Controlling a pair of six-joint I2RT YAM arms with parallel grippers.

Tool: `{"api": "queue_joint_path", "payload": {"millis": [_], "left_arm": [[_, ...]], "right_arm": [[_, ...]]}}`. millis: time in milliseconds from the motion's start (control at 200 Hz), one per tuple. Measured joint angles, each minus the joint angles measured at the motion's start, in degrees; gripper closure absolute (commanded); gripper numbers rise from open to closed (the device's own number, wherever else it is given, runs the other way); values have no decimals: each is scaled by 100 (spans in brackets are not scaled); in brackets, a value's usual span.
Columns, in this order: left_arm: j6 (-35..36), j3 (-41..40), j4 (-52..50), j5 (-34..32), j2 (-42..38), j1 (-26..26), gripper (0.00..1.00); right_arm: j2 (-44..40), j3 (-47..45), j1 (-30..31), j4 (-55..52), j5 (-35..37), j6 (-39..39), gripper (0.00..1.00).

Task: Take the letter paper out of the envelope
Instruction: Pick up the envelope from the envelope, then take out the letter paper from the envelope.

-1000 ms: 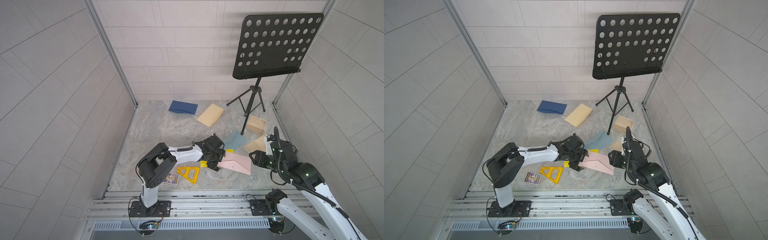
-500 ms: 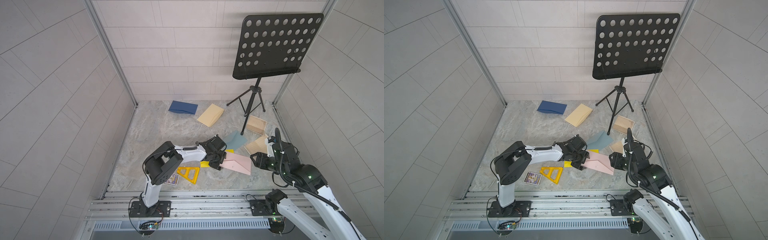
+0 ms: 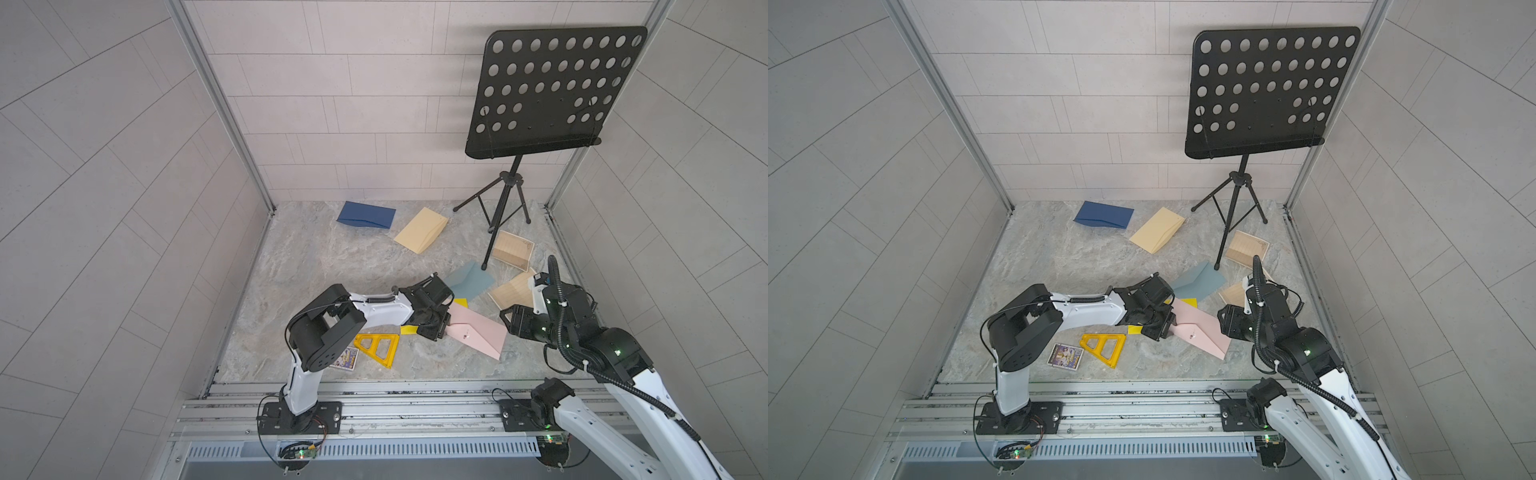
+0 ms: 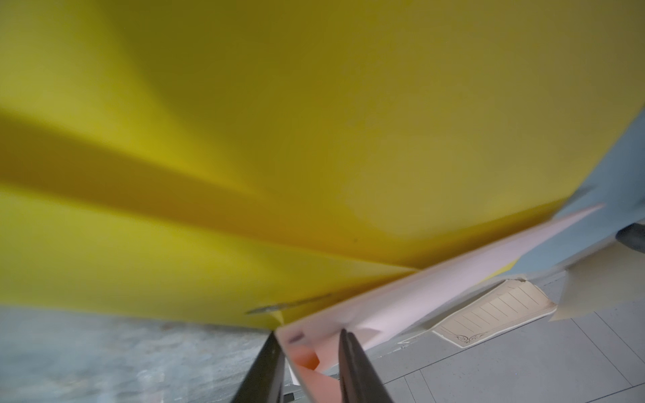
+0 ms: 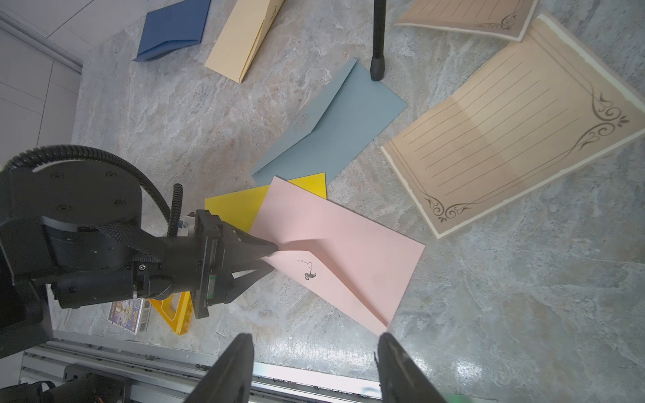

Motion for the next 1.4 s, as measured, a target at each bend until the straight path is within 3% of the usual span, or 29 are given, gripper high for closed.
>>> {"api": "queue_joint_path", "payload": {"millis": [370,605,805,1001,1231,1401], "left_arm": [[-7,-151,-118,-203,-566,22,89],[221,-107,-378,-247,-997,299,99],[1329,114,-343,-155,-1598,870,100],[2651,125,284,393,-2264,1394,100],[4153,503,28,962,-2721,1506,100],[4669,608,2,999,-3132,1580,100]], "right_arm": [[103,0,0,125,-55,7,41],[393,20,-44,249,-199,0,38],[901,428,-501,446,-901,96,26],[1397,898,-1180,942,-2096,385,26],[1912,1580,-1019,1161,-2540,407,27],[1596,1060,-1001,1580,-2747,1029,22]]}}
